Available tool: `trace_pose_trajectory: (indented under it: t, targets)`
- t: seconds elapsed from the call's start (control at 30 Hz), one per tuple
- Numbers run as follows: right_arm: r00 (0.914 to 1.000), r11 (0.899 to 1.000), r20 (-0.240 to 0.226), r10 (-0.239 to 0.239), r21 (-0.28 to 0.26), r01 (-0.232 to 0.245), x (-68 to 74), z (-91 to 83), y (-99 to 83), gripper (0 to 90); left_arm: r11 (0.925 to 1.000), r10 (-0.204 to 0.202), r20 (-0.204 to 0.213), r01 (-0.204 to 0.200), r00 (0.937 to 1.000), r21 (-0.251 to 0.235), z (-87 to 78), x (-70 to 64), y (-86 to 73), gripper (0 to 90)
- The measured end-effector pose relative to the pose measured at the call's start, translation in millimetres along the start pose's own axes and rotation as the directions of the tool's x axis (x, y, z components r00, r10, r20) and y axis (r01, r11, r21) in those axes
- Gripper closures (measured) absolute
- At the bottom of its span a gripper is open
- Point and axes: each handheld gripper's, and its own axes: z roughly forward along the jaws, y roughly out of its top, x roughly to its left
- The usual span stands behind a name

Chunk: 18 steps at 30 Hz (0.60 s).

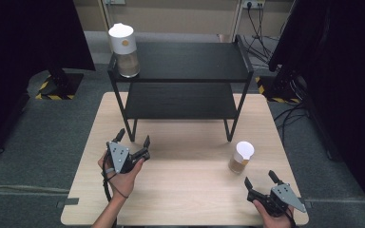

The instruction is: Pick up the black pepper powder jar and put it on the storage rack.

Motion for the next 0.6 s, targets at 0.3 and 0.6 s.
trace_pose_trajectory:
  t: [0.3,0.6]
  targets:
    - [1.0000,1.000,-0.002,-0.002,-0.001,0.002,-0.1,0.1,-0.2,5.2,0.9990,0.006,-0.002,-0.005,1.0000,0.045,-0.6,-1.4,-10.2,12.1]
    - [1.0000,1.000,-0.003,-0.002,-0.003,0.002,-0.2,-0.1,-0.6,5.2,0.9959,-0.005,0.007,0.004,1.0000,0.090,0.7,-3.9,-21.8,11.9]
